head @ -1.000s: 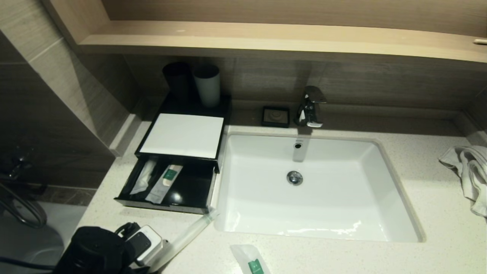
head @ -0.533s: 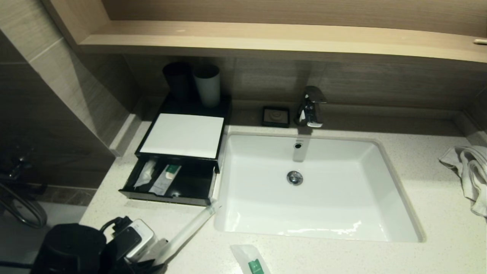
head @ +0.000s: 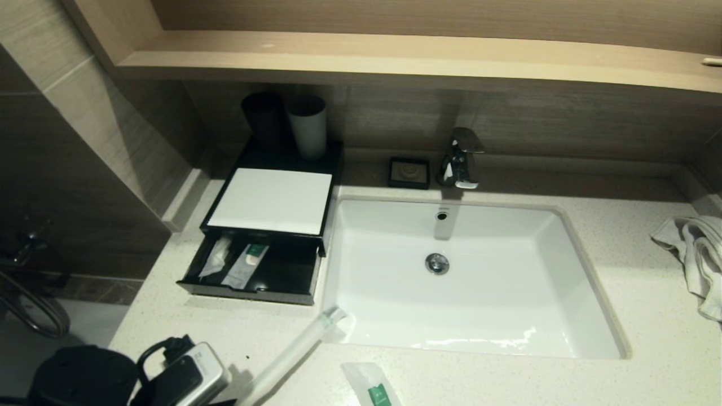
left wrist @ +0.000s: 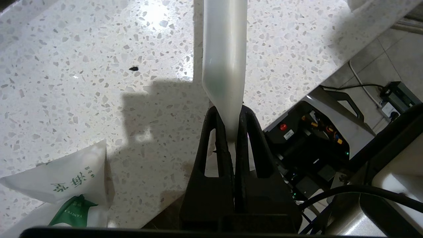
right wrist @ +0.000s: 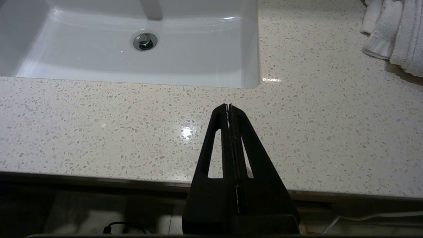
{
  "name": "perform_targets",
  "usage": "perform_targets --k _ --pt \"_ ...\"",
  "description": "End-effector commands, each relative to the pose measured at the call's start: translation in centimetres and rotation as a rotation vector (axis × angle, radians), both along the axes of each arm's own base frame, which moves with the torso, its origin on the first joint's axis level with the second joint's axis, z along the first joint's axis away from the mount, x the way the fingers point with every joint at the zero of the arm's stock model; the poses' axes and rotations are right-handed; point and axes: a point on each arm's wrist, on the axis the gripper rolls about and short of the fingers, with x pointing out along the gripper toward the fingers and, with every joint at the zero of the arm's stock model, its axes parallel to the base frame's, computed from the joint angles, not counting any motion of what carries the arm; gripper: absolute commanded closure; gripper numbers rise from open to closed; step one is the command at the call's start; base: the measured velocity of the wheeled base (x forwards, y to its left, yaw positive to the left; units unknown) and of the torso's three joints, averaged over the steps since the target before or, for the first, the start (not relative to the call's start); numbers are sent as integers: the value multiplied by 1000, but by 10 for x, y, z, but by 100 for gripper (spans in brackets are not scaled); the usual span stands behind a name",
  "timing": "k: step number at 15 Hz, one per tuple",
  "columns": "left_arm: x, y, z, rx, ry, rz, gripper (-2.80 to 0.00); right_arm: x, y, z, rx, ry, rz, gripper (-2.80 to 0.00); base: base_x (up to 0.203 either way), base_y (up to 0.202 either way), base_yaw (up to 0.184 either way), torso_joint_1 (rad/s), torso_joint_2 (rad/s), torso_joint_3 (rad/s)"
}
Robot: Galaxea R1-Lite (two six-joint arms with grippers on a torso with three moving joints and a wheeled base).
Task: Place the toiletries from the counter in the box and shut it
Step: Pick up the bathroom toiletry, then place the bathroom toiletry into the drawer
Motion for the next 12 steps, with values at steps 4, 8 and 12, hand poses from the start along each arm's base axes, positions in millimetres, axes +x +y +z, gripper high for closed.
perform_targets --k 4,8,12 --pt "-1 -4 8 -58 -54 -19 0 0 0 0 -1 0 1 0 0 0 0 0 0 0" --pt "11 -9 26 -191 -44 96 0 0 0 0 -1 0 1 0 0 0 0 0 0 0" --pt "28 -2 48 -254 -24 252 0 0 0 0 -1 0 1 0 0 0 0 0 0 0"
